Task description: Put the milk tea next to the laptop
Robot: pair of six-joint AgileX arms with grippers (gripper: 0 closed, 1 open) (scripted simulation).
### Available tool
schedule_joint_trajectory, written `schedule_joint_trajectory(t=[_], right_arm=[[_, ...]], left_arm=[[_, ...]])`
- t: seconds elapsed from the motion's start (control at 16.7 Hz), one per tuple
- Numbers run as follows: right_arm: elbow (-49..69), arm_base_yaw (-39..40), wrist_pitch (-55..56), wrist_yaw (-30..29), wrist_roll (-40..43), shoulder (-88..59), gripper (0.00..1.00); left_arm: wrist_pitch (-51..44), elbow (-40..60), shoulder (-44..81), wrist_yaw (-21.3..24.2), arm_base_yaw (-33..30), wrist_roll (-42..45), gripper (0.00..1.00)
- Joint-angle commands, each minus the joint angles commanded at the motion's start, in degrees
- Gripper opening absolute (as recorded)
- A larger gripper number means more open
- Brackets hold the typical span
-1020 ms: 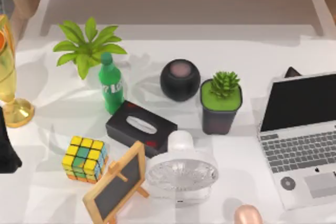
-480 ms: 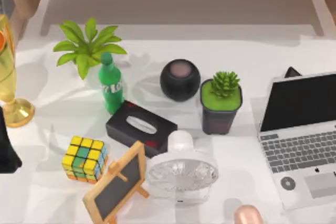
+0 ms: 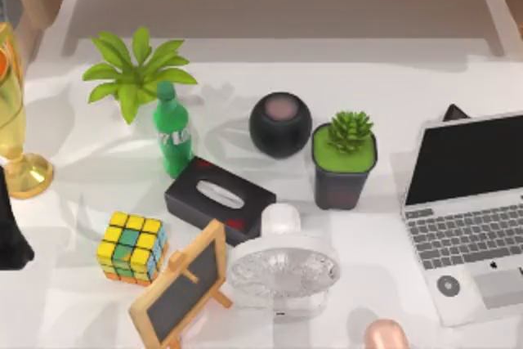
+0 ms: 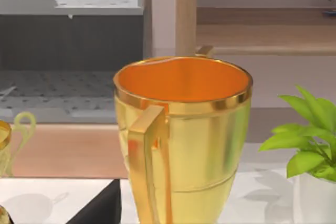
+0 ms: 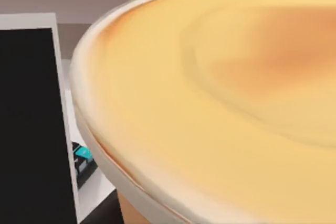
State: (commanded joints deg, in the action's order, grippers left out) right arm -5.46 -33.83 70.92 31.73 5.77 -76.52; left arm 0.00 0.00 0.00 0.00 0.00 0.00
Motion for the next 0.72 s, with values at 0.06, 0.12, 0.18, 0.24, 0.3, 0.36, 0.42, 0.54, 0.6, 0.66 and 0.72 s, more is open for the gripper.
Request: schedule_joint_trajectory(t=[0.06, 0.12, 0.18, 0.24, 0.3, 0.36, 0.42, 0.54, 0.6, 0.66, 0.72], right_arm=[[-0.1, 0.0, -0.1, 0.0, 0.0, -0.1, 0.00], [-0.1, 0.0, -0.1, 0.0, 0.0, -0.1, 0.00], [-0.1, 0.0, -0.1, 0.0, 0.0, -0.1, 0.00], [-0.1, 0.0, -0.1, 0.0, 0.0, -0.1, 0.00], [-0.1, 0.0, -0.1, 0.0, 0.0, -0.1, 0.08], [-0.1, 0.0, -0.1, 0.0, 0.0, -0.1, 0.15], [-0.1, 0.0, -0.1, 0.0, 0.0, -0.1, 0.23], [-0.1, 0.0, -0.1, 0.0, 0.0, -0.1, 0.38], [-0.1, 0.0, -0.1, 0.0, 0.0, -0.1, 0.45], [-0.1, 0.0, -0.1, 0.0, 0.0, -0.1, 0.53], [-0.1, 0.0, -0.1, 0.0, 0.0, -0.1, 0.60]], left_arm=[[0.0, 0.0, 0.0, 0.0, 0.0, 0.0, 1.00], [0.0, 0.0, 0.0, 0.0, 0.0, 0.0, 1.00], [0.0, 0.0, 0.0, 0.0, 0.0, 0.0, 1.00], [0.0, 0.0, 0.0, 0.0, 0.0, 0.0, 1.00], [0.0, 0.0, 0.0, 0.0, 0.0, 0.0, 1.00], [0.0, 0.0, 0.0, 0.0, 0.0, 0.0, 1.00], [0.0, 0.0, 0.0, 0.0, 0.0, 0.0, 1.00], [0.0, 0.0, 0.0, 0.0, 0.0, 0.0, 1.00], [0.0, 0.0, 0.0, 0.0, 0.0, 0.0, 1.00], [0.0, 0.0, 0.0, 0.0, 0.0, 0.0, 1.00], [0.0, 0.0, 0.0, 0.0, 0.0, 0.0, 1.00]])
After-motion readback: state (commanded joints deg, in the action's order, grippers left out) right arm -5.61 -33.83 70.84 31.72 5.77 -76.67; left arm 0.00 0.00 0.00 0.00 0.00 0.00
